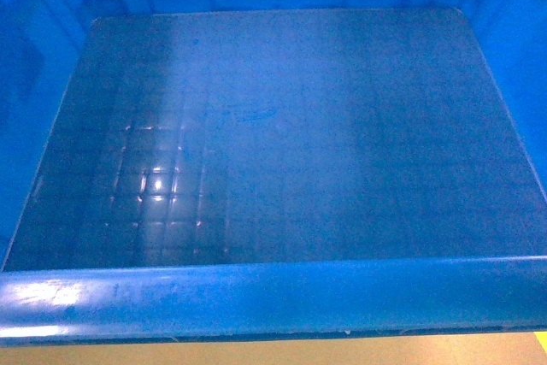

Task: Place box next to blue box on left shelf

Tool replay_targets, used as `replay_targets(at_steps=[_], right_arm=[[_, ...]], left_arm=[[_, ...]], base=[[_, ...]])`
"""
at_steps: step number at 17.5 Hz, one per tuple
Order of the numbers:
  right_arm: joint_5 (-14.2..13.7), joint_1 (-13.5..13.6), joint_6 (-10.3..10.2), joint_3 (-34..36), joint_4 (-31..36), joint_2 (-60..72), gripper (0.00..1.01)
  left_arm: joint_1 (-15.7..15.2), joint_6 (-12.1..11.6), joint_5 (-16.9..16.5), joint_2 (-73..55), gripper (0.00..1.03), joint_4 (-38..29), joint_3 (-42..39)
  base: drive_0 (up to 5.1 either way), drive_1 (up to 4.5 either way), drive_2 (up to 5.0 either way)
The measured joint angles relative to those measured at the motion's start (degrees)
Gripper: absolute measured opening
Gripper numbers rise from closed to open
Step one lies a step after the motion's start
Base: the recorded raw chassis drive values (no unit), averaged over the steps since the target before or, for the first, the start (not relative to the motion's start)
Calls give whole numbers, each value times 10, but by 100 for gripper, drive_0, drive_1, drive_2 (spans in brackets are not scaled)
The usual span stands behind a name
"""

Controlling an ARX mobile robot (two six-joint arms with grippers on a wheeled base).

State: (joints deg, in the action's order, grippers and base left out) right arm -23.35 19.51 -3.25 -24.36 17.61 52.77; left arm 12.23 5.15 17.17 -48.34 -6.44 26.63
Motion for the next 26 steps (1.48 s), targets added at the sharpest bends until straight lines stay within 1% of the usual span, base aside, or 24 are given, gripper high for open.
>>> replay_targets(at_steps=[26], right_arm=[[-2, 0, 0, 0, -2, 1, 17]], left_arm=[[0, 0, -1, -1, 18, 0, 0]], base=[[0, 430, -431]])
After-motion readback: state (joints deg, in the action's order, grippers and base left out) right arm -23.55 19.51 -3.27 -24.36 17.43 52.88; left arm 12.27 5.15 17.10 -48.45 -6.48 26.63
